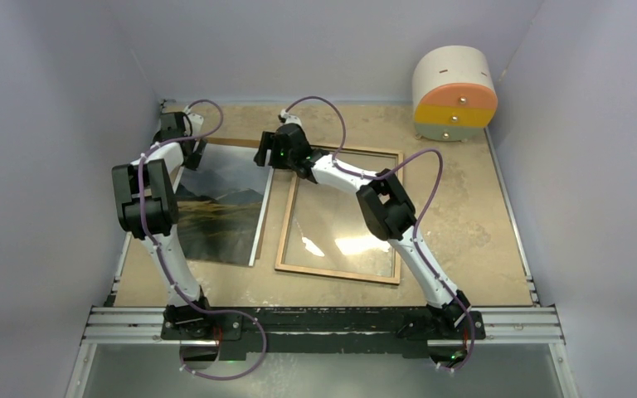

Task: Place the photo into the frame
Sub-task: Pick up the photo at the center of the board.

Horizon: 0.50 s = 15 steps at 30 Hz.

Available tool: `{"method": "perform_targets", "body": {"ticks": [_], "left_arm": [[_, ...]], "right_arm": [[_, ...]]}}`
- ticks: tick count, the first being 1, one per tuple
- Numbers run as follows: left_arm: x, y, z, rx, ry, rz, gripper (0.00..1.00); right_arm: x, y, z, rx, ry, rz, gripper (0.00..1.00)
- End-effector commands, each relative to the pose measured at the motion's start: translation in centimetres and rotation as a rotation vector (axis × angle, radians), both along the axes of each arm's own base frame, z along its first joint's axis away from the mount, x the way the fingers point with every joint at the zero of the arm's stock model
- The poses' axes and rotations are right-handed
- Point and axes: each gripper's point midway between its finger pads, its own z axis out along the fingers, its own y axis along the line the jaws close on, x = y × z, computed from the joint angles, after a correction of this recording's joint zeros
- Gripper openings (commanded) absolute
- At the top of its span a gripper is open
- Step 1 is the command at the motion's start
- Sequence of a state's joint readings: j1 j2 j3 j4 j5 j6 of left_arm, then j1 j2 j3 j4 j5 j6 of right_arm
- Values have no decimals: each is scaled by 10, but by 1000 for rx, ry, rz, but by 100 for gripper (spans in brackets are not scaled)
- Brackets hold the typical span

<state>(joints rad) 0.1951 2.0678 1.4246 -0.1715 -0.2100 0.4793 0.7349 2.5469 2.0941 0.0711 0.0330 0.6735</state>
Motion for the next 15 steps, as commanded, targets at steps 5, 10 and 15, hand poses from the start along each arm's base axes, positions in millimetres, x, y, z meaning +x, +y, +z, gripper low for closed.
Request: {"method": "perform_targets", "body": {"ticks": [5,10,15], "left_arm": [[-31,-9,-34,-32,141,-32,80],[-33,-10,-36,-38,146,-34,80],[-34,-11,-38,-39,152,-39,79]], "right_arm": [[-2,-13,6,-28,29,-85,77],[-3,-7,-6,-21,51,-60,77],[-2,6,-14,21,60,-20,74]]}}
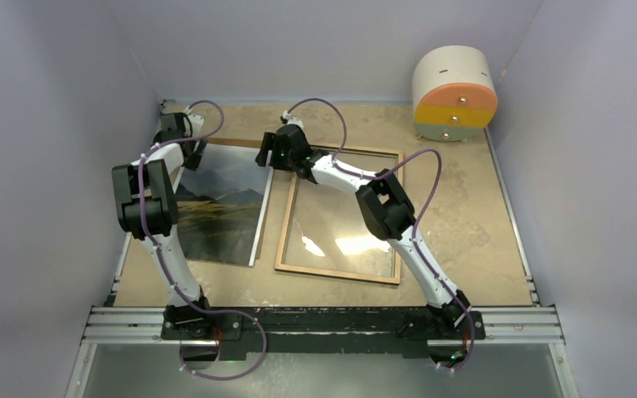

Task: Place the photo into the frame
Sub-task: Pick up the photo at the center of the board.

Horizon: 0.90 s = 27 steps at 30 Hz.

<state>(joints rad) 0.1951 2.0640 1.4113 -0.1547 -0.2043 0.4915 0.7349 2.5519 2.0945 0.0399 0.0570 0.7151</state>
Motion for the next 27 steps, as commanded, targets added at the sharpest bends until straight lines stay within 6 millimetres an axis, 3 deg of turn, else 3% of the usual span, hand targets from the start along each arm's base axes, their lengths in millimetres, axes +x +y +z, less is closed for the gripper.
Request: {"method": "perform_targets", "body": {"ticks": [1,8,16,27], "left_arm": [[-34,-10,-37,-42,159,-28,79],[-35,-10,-39,-38,166,-35,78],[-39,-12,-45,-41,183,-50,75],[-41,-14,-47,-43,189,-57,75]], "right_arm": [[-1,13,-4,41,11,29,73],[4,27,24,87,-92,70,70],[-9,43,71,77,-242,116,70],[-20,49,76,-7,-295,133,70]]}}
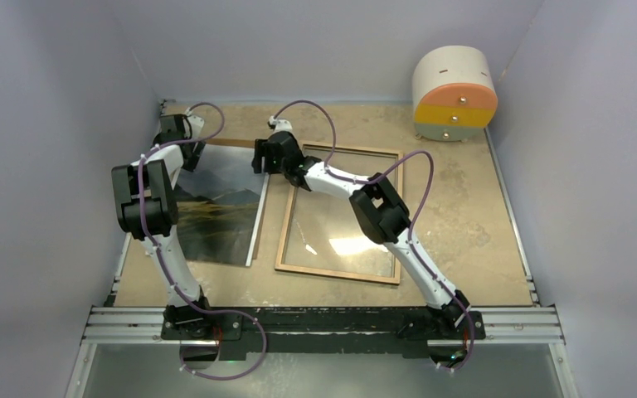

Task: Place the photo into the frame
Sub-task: Pick up the photo at the center of the board.

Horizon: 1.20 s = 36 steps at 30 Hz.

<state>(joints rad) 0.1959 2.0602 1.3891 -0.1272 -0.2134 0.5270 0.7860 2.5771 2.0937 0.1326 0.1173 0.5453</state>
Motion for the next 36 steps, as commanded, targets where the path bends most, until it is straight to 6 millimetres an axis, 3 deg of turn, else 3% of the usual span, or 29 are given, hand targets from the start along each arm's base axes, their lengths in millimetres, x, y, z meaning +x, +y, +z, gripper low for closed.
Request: {"method": "perform_targets", "body": {"ticks": [1,13,18,21,24,32,36], "left_arm": [[-39,-17,-46,-72,185,-36,75],[-40,-17,-47,-72,188,-33,71],[-40,-17,-46,-74,188,-34,71],[-40,-17,-46,-73,187,-34,71],[-39,-17,-44,-73,183,-34,71],[-37,-15,-32,-103,166,-31,71],[-36,-14,-25,-114,159,-32,71]], "right_arm": [[-15,28,79,75,-129,61,70],[-21,30,77,30,-152,68,71],[-24,27,74,106,-87,80,71],[-21,19,78,255,-23,86,69],[-16,10,75,384,54,93,63],[-12,7,74,550,155,128,34],[-12,11,74,609,195,159,33]]}}
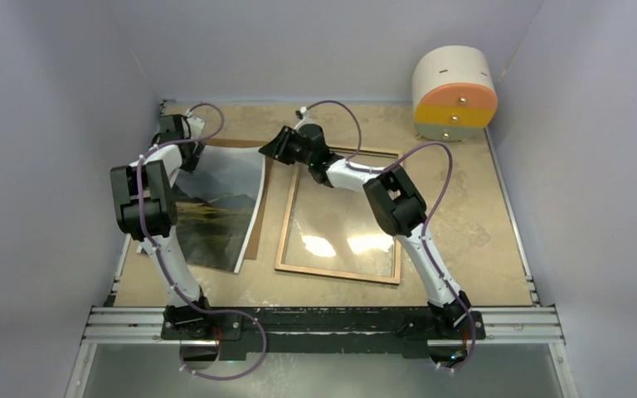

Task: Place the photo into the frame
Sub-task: Pick up the photo at the center of the board.

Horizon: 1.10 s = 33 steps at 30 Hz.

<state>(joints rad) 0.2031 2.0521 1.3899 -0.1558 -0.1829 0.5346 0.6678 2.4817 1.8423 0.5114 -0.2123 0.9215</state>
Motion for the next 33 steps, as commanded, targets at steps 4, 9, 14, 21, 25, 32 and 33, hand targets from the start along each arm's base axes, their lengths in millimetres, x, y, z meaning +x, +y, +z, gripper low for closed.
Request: {"method": "perform_targets", "body": {"ticks": [4,9,14,21,25,32,33], "left_arm": [[-34,-12,-25,-92,148,-16,71],[-36,-14,-29,-99,156,-14,71],[-35,-14,-29,-100,152,-15,71],[-34,-13,-22,-101,144,-11,72],[-26,-4,15,-142,77,13,85],[-22,5,113,-180,-58,0,97],[-24,2,123,-182,-72,-9,97]], "right_arm": [[-15,28,17,130,24,106,37],[-15,26,8,85,27,105,49],[-14,22,0,49,26,95,49],[-12,26,-9,9,41,100,14],[-14,27,10,17,21,114,0],[-30,7,105,54,-113,172,0],[-33,0,121,57,-139,182,0]]}}
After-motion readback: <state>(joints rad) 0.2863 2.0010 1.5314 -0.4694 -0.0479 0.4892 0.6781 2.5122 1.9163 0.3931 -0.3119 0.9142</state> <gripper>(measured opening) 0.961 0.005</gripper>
